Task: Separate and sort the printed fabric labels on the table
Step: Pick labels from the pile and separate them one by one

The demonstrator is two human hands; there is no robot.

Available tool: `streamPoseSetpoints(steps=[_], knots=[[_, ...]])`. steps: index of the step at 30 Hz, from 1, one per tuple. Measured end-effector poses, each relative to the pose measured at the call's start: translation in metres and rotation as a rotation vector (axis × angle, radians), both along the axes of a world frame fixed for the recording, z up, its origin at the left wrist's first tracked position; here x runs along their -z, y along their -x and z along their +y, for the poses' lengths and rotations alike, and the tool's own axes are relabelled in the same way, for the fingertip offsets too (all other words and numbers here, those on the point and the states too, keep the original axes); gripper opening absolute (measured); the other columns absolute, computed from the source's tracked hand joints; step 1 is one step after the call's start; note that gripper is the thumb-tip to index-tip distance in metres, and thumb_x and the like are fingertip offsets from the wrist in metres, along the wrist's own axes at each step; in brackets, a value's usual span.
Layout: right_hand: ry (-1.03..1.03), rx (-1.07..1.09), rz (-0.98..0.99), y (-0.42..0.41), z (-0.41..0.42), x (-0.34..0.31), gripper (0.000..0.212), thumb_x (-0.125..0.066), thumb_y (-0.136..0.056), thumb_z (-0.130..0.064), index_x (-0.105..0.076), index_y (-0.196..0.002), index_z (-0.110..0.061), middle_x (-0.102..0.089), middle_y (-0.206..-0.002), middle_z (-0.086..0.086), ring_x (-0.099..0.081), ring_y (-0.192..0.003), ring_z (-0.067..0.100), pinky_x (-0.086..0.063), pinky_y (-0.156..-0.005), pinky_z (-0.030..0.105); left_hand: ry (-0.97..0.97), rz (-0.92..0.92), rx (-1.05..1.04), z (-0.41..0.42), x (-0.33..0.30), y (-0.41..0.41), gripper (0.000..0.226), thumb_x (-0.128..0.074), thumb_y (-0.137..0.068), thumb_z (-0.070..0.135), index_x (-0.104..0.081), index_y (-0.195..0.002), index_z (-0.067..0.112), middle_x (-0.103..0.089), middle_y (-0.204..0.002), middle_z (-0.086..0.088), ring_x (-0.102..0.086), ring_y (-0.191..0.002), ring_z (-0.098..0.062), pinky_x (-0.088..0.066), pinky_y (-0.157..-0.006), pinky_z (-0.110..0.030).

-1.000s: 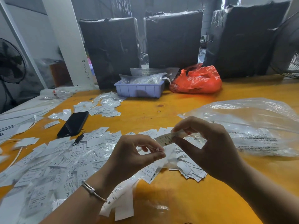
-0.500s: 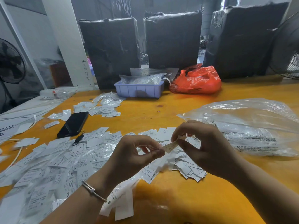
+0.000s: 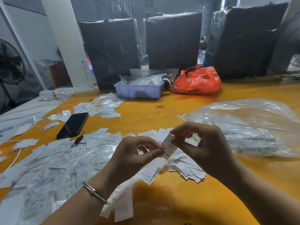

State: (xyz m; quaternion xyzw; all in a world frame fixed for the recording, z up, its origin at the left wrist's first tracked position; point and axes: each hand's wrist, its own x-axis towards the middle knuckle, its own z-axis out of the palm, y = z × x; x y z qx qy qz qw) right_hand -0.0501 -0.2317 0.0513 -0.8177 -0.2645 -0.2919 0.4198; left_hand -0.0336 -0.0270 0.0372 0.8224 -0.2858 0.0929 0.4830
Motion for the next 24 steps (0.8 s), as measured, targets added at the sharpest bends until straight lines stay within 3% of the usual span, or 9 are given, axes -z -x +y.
streamPoseSetpoints(steps=[5, 9, 12, 16, 20, 22, 24], knots=[[0.099, -0.051, -0.004, -0.001, 0.006, 0.005, 0.013, -0.077, -0.076, -0.002, -0.078, -0.086, -0.011, -0.072, -0.078, -0.006, -0.064, -0.070, 0.006, -0.053, -0.064, 0.026, 0.020, 0.017, 0.003, 0.001, 0.000, -0.001, 0.017, -0.069, -0.073, 0.039, -0.075, -0.082, 0.026, -0.074, -0.081, 0.010, -0.068, -0.077, -0.008, -0.056, -0.068, -0.039], [0.116, -0.107, 0.036, -0.003, 0.007, 0.008, 0.011, -0.077, -0.076, -0.005, -0.078, -0.085, -0.013, -0.071, -0.079, -0.008, -0.062, -0.071, 0.006, -0.048, -0.061, 0.022, 0.001, 0.006, 0.018, 0.002, 0.000, -0.001, 0.016, -0.069, -0.074, 0.040, -0.075, -0.084, 0.028, -0.074, -0.082, 0.013, -0.068, -0.078, -0.007, -0.056, -0.068, -0.036], [0.104, -0.174, 0.144, -0.004, 0.004, 0.009, 0.011, -0.073, -0.080, -0.020, -0.079, -0.090, -0.021, -0.069, -0.086, -0.013, -0.062, -0.082, 0.007, -0.046, -0.064, 0.019, -0.021, -0.005, 0.015, 0.003, 0.001, -0.002, 0.017, -0.068, -0.075, 0.042, -0.074, -0.086, 0.031, -0.073, -0.081, 0.015, -0.068, -0.079, -0.008, -0.056, -0.068, -0.036], [0.136, -0.239, 0.338, -0.011, -0.002, 0.007, 0.019, -0.069, -0.082, -0.039, -0.076, -0.098, -0.032, -0.066, -0.094, -0.018, -0.058, -0.093, 0.005, -0.045, -0.071, 0.021, -0.006, 0.024, -0.018, 0.004, 0.003, -0.003, 0.021, -0.072, -0.072, 0.038, -0.077, -0.083, 0.021, -0.074, -0.078, 0.009, -0.068, -0.074, -0.009, -0.055, -0.067, -0.038], [0.352, -0.356, 0.559, -0.015, -0.014, 0.005, 0.040, -0.063, -0.078, -0.055, -0.062, -0.117, -0.050, -0.054, -0.115, -0.026, -0.049, -0.111, -0.007, -0.045, -0.092, 0.023, -0.017, 0.077, -0.063, 0.005, 0.003, -0.004, 0.021, -0.073, -0.070, 0.035, -0.077, -0.083, 0.019, -0.074, -0.079, 0.006, -0.068, -0.075, -0.010, -0.055, -0.068, -0.039], [0.376, -0.361, 0.575, -0.017, -0.017, 0.003, 0.043, -0.064, -0.079, -0.057, -0.059, -0.121, -0.050, -0.052, -0.119, -0.026, -0.047, -0.114, -0.008, -0.043, -0.094, 0.022, -0.017, 0.098, -0.081, 0.006, 0.003, -0.005, 0.017, -0.075, -0.072, 0.032, -0.077, -0.082, 0.020, -0.074, -0.079, 0.007, -0.068, -0.076, -0.011, -0.055, -0.070, -0.036], [0.361, -0.194, 0.433, -0.021, -0.021, 0.006, 0.038, -0.064, -0.081, -0.054, -0.065, -0.117, -0.041, -0.056, -0.116, -0.022, -0.051, -0.109, -0.004, -0.047, -0.091, 0.025, -0.023, 0.099, -0.105, 0.007, 0.004, -0.007, 0.006, -0.077, -0.078, 0.020, -0.077, -0.082, 0.024, -0.074, -0.082, 0.009, -0.067, -0.080, -0.009, -0.055, -0.073, -0.030]])
